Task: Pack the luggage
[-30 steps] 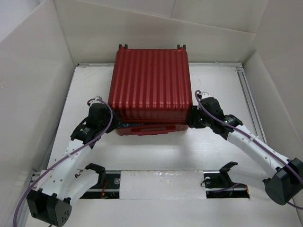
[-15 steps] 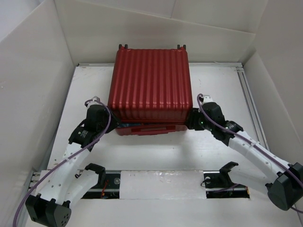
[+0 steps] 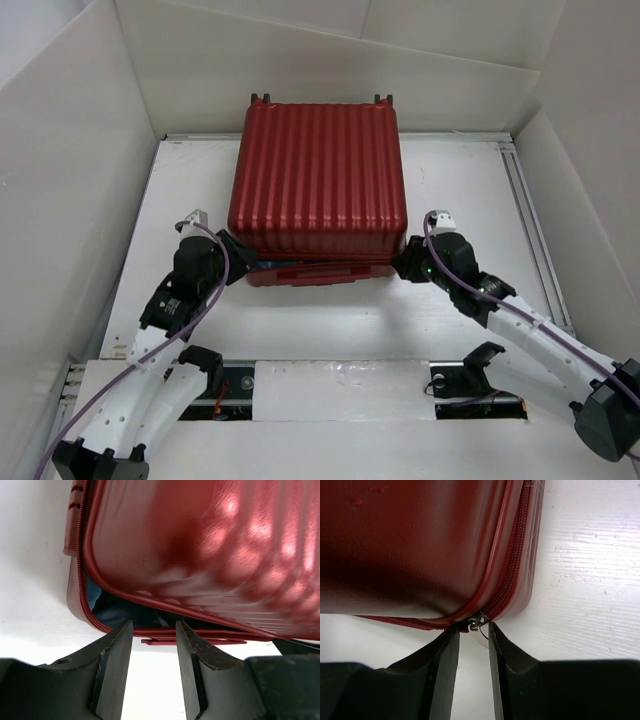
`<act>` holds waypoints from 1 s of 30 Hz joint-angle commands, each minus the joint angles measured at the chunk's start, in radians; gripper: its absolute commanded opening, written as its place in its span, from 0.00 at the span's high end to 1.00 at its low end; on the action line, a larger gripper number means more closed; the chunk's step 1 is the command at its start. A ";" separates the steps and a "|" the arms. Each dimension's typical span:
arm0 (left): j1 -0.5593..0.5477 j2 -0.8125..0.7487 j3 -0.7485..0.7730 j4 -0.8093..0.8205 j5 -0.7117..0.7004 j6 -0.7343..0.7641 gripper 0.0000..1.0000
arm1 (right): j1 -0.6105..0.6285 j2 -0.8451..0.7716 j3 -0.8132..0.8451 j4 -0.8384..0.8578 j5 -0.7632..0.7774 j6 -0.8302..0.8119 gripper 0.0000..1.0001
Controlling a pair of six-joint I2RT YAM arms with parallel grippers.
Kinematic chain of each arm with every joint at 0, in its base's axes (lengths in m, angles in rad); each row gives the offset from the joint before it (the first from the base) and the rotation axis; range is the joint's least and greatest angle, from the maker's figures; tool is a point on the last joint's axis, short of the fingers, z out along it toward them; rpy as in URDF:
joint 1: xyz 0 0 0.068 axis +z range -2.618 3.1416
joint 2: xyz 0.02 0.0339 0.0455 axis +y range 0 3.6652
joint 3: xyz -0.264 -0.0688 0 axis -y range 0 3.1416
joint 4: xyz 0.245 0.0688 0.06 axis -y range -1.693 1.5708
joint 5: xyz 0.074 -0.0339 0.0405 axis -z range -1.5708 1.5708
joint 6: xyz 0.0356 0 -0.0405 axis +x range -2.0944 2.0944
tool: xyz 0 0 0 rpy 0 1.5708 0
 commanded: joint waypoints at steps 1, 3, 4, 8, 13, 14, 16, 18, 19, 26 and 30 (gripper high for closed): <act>0.004 -0.056 -0.062 0.112 0.002 0.004 0.63 | 0.019 -0.029 -0.033 0.155 0.004 0.024 0.65; 0.004 -0.109 -0.133 0.147 0.002 -0.030 0.61 | 0.019 -0.069 -0.064 0.177 0.027 0.024 0.69; 0.004 -0.128 -0.158 0.183 -0.009 -0.056 0.61 | 0.019 -0.079 -0.073 0.195 0.040 0.024 0.69; 0.004 -0.195 -0.253 0.210 -0.088 -0.107 0.57 | 0.019 -0.068 -0.083 0.196 0.015 0.024 0.76; 0.004 -0.218 -0.305 0.278 -0.180 -0.138 0.45 | 0.019 -0.054 -0.051 0.206 0.023 0.024 1.00; 0.004 -0.218 -0.305 0.319 -0.180 -0.147 0.44 | 0.019 -0.054 -0.051 0.206 0.032 0.024 1.00; 0.004 -0.197 -0.316 0.364 -0.193 -0.147 0.42 | 0.019 -0.054 -0.040 0.193 0.032 0.024 1.00; 0.004 -0.157 -0.316 0.390 -0.205 -0.147 0.42 | 0.019 -0.075 -0.040 0.183 0.008 0.024 1.00; 0.004 -0.143 -0.316 0.390 -0.220 -0.147 0.45 | 0.019 -0.086 -0.055 0.183 -0.018 0.024 1.00; 0.013 -0.079 -0.363 0.477 -0.240 -0.111 0.81 | 0.019 -0.203 -0.090 0.149 -0.087 0.053 1.00; 0.013 -0.027 -0.388 0.585 -0.153 -0.061 1.00 | 0.019 -0.212 -0.099 0.136 -0.172 0.063 1.00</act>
